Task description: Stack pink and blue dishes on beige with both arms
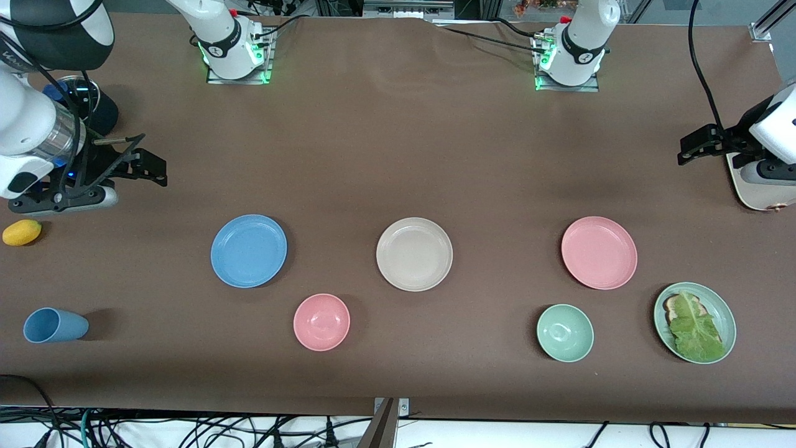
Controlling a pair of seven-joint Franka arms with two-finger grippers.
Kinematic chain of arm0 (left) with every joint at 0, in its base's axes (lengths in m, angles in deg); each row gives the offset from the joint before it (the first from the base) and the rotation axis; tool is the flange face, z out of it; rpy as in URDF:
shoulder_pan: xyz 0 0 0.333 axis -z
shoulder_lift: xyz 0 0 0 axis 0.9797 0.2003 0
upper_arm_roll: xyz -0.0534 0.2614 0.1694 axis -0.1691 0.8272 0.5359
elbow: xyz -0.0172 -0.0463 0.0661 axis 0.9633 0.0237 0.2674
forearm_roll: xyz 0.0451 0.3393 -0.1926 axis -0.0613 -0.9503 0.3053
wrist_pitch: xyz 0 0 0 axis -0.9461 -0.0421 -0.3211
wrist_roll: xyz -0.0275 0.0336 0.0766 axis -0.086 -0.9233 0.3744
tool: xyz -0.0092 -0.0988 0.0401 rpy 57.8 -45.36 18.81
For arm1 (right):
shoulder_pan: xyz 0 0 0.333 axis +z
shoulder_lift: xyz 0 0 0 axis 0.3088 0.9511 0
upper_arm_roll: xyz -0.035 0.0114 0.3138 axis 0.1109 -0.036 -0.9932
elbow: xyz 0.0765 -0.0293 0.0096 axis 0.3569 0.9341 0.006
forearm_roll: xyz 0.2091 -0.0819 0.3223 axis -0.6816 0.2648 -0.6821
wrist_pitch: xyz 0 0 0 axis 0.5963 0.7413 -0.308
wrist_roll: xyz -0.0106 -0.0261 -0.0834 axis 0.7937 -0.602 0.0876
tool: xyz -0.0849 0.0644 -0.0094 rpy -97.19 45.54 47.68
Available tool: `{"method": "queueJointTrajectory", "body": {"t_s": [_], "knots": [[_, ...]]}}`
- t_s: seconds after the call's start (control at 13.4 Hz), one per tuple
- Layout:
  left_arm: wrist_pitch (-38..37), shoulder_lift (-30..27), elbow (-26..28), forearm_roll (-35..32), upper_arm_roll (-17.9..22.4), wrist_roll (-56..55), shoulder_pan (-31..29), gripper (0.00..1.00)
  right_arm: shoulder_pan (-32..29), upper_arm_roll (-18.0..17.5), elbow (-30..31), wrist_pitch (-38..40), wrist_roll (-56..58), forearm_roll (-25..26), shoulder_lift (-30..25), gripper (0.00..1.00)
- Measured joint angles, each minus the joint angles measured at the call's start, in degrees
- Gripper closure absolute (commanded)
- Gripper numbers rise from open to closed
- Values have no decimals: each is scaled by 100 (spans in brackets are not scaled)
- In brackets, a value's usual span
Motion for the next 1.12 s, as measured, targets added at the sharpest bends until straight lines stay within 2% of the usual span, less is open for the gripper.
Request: {"method": "queueJointTrajectory", "body": {"t_s": [1.12], "knots": [[178,4,-14,0,-10,0,37,0,20,-41,54,-169,-209,1,-12,0]]}}
